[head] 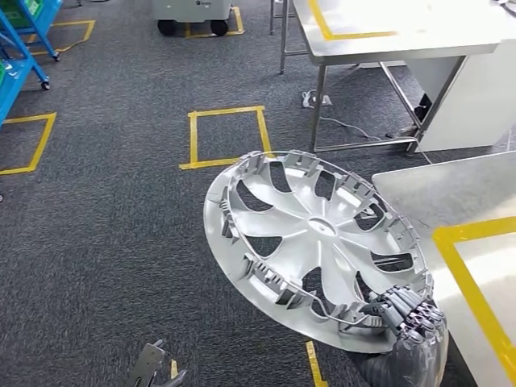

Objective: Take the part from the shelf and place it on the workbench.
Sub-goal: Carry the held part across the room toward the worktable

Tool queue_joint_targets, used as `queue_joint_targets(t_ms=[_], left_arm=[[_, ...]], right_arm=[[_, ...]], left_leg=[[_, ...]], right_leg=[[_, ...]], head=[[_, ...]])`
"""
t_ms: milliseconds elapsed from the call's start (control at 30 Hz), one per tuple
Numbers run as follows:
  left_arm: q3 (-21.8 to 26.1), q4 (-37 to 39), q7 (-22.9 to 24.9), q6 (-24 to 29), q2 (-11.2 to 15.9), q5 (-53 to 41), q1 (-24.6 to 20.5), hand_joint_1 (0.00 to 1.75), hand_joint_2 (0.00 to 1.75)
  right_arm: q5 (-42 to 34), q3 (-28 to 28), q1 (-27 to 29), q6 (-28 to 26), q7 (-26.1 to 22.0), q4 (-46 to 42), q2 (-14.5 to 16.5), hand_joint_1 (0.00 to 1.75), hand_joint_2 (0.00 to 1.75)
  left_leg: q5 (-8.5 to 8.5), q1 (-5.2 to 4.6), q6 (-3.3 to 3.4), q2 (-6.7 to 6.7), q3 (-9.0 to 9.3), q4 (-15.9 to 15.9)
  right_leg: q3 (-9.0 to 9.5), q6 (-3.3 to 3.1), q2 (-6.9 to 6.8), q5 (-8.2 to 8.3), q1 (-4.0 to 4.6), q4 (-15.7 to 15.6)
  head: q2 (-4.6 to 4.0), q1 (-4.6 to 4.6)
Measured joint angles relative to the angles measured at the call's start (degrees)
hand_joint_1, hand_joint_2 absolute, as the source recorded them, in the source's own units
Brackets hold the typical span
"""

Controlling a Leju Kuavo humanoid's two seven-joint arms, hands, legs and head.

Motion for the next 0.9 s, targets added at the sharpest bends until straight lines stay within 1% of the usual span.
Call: queue_joint_targets(t_ms=[33, 67, 100, 133, 167, 200, 233, 267, 300, 333, 367, 400, 433, 467, 500, 533, 567, 600, 633, 667, 700, 733, 767, 800, 833, 867, 900], left_arm=[[0.1, 0.0, 0.0, 0.0, 0.1, -0.1, 0.0, 0.0, 1.75], [0.1, 0.0, 0.0, 0.0, 0.1, -0.2, -0.1, 0.0, 1.75], [0.1, 0.0, 0.0, 0.0, 0.1, -0.3, -0.1, 0.0, 1.75], [0.1, 0.0, 0.0, 0.0, 0.0, -0.3, -0.2, 0.0, 1.75], [0.1, 0.0, -0.1, 0.0, -0.1, -0.3, -0.3, 0.0, 1.75], [0.2, 0.0, -0.1, 0.0, -0.1, -0.3, -0.4, 0.0, 1.75], [0.2, 0.0, -0.1, 0.0, -0.2, -0.3, -0.4, 0.0, 1.75], [0.2, 0.0, -0.1, 0.1, -0.3, -0.4, -0.3, 0.0, 1.75], [0.2, 0.0, -0.1, 0.1, -0.3, -0.4, -0.2, 0.0, 1.75], [0.2, 0.0, -0.1, 0.1, -0.3, -0.4, -0.1, 0.0, 1.75], [0.2, 0.0, -0.1, 0.1, -0.2, -0.4, -0.1, 0.0, 1.75], [0.2, 0.0, -0.1, 0.1, -0.2, -0.4, -0.1, 0.0, 1.75], [0.3, 0.0, -0.1, 0.2, -0.3, -0.5, -0.1, 0.0, 1.75], [0.3, 0.0, -0.1, 0.2, -0.3, -0.5, -0.2, 0.0, 1.75], [0.3, 0.0, -0.1, 0.2, -0.3, -0.6, -0.2, 0.0, 1.75], [0.3, 0.0, -0.1, 0.2, -0.3, -0.6, -0.2, 0.0, 1.75], [0.3, 0.0, -0.1, 0.3, -0.3, -0.7, -0.2, 0.0, 1.75], [0.3, 0.0, -0.1, 0.3, -0.2, -0.7, -0.3, 0.0, 1.75], [0.3, 0.0, -0.1, 0.3, -0.3, -0.8, -0.3, 0.0, 1.75], [0.3, 0.0, -0.1, 0.3, -0.3, -0.8, -0.4, 0.0, 1.75], [0.3, 0.0, -0.1, 0.3, -0.3, -0.8, -0.4, 0.0, 1.75], [0.3, 0.0, -0.1, 0.3, -0.3, -0.8, -0.5, 0.0, 1.75], [0.4, 0.0, -0.1, 0.3, -0.3, -0.8, -0.5, 0.0, 1.75], [0.4, 0.0, -0.1, 0.3, -0.3, -0.9, -0.3, 0.0, 1.75], [0.4, 0.0, -0.1, 0.3, -0.3, -0.9, -0.2, 0.0, 1.75], [0.5, 0.0, -0.1, 0.3, -0.3, -0.9, -0.1, 0.0, 1.75], [0.5, 0.0, -0.1, 0.3, -0.3, -0.8, 0.0, 0.0, 1.75]], right_arm=[[0.0, -0.1, 0.0, 0.0, 0.0, 0.0, 0.0, 1.75, 1.75], [-0.1, -0.2, 0.0, 0.0, -0.1, -0.1, 0.1, 1.75, 1.75], [-0.1, -0.2, 0.0, 0.0, -0.2, -0.1, 0.1, 1.75, 1.75], [-0.2, -0.3, 0.0, 0.0, -0.2, -0.1, 0.2, 1.75, 1.75], [-0.2, -0.3, 0.1, 0.0, -0.3, -0.1, 0.2, 1.75, 1.75], [-0.2, -0.4, 0.2, 0.0, -0.4, -0.1, 0.3, 1.75, 1.75], [-0.3, -0.4, 0.1, 0.0, -0.6, -0.2, 0.3, 1.75, 1.75], [-0.4, -0.4, 0.0, 0.0, -0.8, -0.2, 0.3, 1.75, 1.75], [-0.5, -0.4, -0.1, 0.0, -0.9, -0.2, 0.3, 1.75, 1.75], [-0.6, -0.4, -0.1, 0.0, -1.0, -0.2, 0.3, 1.75, 1.75], [-0.7, -0.5, -0.1, 0.0, -1.0, -0.2, 0.4, 1.75, 1.75], [-0.8, -0.6, 0.0, 0.0, -1.1, -0.2, 0.4, 1.75, 1.75], [-0.8, -0.6, 0.0, 0.0, -1.3, -0.2, 0.4, 1.75, 1.75], [-0.9, -0.7, 0.0, 0.0, -1.6, -0.2, 0.5, 1.75, 1.75], [-0.9, -0.8, 0.0, 0.0, -1.8, -0.2, 0.6, 1.75, 1.75], [-1.0, -0.9, 0.0, 0.0, -2.0, -0.3, 0.8, 1.75, 1.75], [-1.0, -1.0, 0.0, 0.0, -2.1, -0.3, 0.9, 1.75, 1.75], [-1.0, -1.2, 0.0, 0.0, -2.2, -0.3, 1.1, 1.75, 1.75], [-1.1, -1.3, 0.1, 0.0, -2.2, -0.4, 1.2, 1.75, 1.75], [-1.1, -1.4, 0.2, 0.0, -2.2, -0.4, 1.3, 1.75, 1.75], [-1.1, -1.5, 0.2, 0.0, -2.3, -0.5, 1.5, 1.75, 1.75], [-1.1, -1.6, 0.2, 0.0, -2.3, -0.5, 1.6, 1.75, 1.75], [-1.1, -1.7, 0.2, 0.0, -2.3, -0.6, 1.7, 1.75, 1.75], [-1.1, -1.8, 0.2, 0.0, -2.4, -0.6, 1.9, 1.75, 1.75], [-1.1, -1.9, 0.2, 0.0, -2.5, -0.6, 2.0, 1.75, 1.75], [-1.1, -2.1, 0.2, 0.0, -2.6, -0.6, 2.1, 1.75, 1.75], [-1.0, -2.2, 0.3, 0.0, -2.7, -0.7, 2.2, 1.75, 1.75]], left_leg=[[1.01, 0.05, 0.13, -1.3, 1.22, -2.9], [1.28, 0.06, 0.21, -2.25, 1.81, -4.5], [1.11, 0.03, 0.28, -2.42, 1.96, -5.1], [1.14, -0.03, 0.38, -1.86, 2.0, -5.3], [1.34, 0.0, 0.64, -1.17, 2.04, -5.6], [1.56, 0.05, 0.92, -0.41, 2.12, -5.9], [1.74, 0.11, 1.17, 0.42, 2.2, -6.2], [1.8, 0.08, 1.33, 1.3, 2.25, -6.4], [1.79, 0.01, 1.43, 2.13, 2.23, -6.4], [1.75, -0.04, 1.46, 2.99, 2.22, -6.4], [1.69, -0.07, 1.47, 3.86, 2.22, -6.4], [1.62, -0.08, 1.43, 4.66, 2.25, -6.4], [1.53, -0.07, 1.33, 5.38, 2.34, -6.4], [1.4, -0.08, 1.16, 6.05, 2.49, -6.3], [1.23, -0.22, 0.92, 6.6, 2.65, -6.3], [1.06, -0.37, 0.63, 7.07, 2.8, -6.3], [0.94, -0.53, 0.36, 7.49, 2.93, -6.2], [0.85, -0.64, 0.1, 7.92, 3.03, -6.2], [0.77, -0.62, -0.16, 8.42, 3.17, -6.2], [0.53, -0.5, -0.48, 8.54, 3.3, -6.1], [-0.12, -0.37, -0.79, 7.92, 3.21, -5.5], [-1.33, -0.26, -1.05, 6.82, 2.64, -3.9], [-3.07, -0.15, -1.24, 5.36, 1.44, -1.0], [-5.02, -0.11, -1.31, 4.12, -0.37, 2.8], [-6.59, -0.09, -1.31, 3.48, -2.32, 6.8], [-7.25, -0.08, -1.26, 3.19, -3.83, 9.6], [-6.73, -0.09, -1.13, 3.04, -4.53, 10.5]], right_leg=[[-0.21, 0.19, 0.69, 0.05, -0.02, 0.1], [-0.52, 0.48, 1.33, 0.15, -0.11, 0.2], [-0.83, 0.86, 1.97, 0.31, -0.21, 0.2], [-1.19, 1.28, 2.6, 0.52, -0.37, 0.1], [-1.54, 1.59, 2.39, 0.45, -0.43, 0.3], [-2.18, 1.84, 1.27, -0.17, -0.36, 1.2], [-3.28, 2.04, -0.35, -1.4, -0.26, 3.2], [-4.79, 2.2, -2.31, -3.18, -0.21, 6.4], [-6.6, 2.42, -3.66, -5.06, -0.21, 10.2], [-8.21, 2.64, -4.27, -6.44, -0.3, 13.6], [-9.11, 2.81, -4.57, -6.91, -0.41, 15.7], [-8.88, 2.95, -4.79, -6.3, -0.51, 15.5], [-7.41, 3.01, -5.18, -4.78, -0.59, 13.0], [-5.06, 3.03, -6.06, -2.91, -0.62, 8.9], [-2.73, 2.91, -7.44, -1.7, -0.45, 4.9], [-0.92, 2.64, -8.42, -0.93, -0.32, 1.8], [0.04, 2.32, -9.05, -0.77, -0.17, 0.2], [0.22, 1.94, -9.03, -0.98, 0.01, -0.1], [0.2, 1.55, -8.29, -0.85, 0.0, -0.1], [0.22, 1.2, -7.7, -0.76, -0.07, -0.2], [0.27, 0.83, -7.11, -0.65, -0.15, -0.3], [0.35, 0.46, -6.52, -0.5, -0.28, -0.5], [0.41, 0.18, -5.91, -0.38, -0.39, -0.6], [0.38, 0.0, -5.24, -0.33, -0.36, -0.6], [0.36, -0.1, -4.46, -0.3, -0.29, -0.5], [0.36, -0.15, -3.64, -0.29, -0.2, -0.5], [0.37, -0.15, -2.82, -0.29, -0.11, -0.5]], head=[[0.0, 0.0], [0.0, 0.03], [0.0, 0.03], [0.0, 0.04], [0.0, 0.06], [0.0, 0.16], [0.0, 0.3], [0.0, 0.39], [0.0, 0.48], [0.0, 0.48], [0.0, 0.47], [0.0, 0.49], [0.0, 0.5], [0.0, 0.5], [0.0, 0.52], [0.0, 0.43], [0.0, 0.36], [0.0, 0.29], [0.0, 0.21], [0.0, 0.23], [0.0, 0.17], [0.0, 0.05], [0.0, -0.07], [0.0, -0.18], [0.0, -0.23], [0.0, -0.22], [0.0, -0.23]])
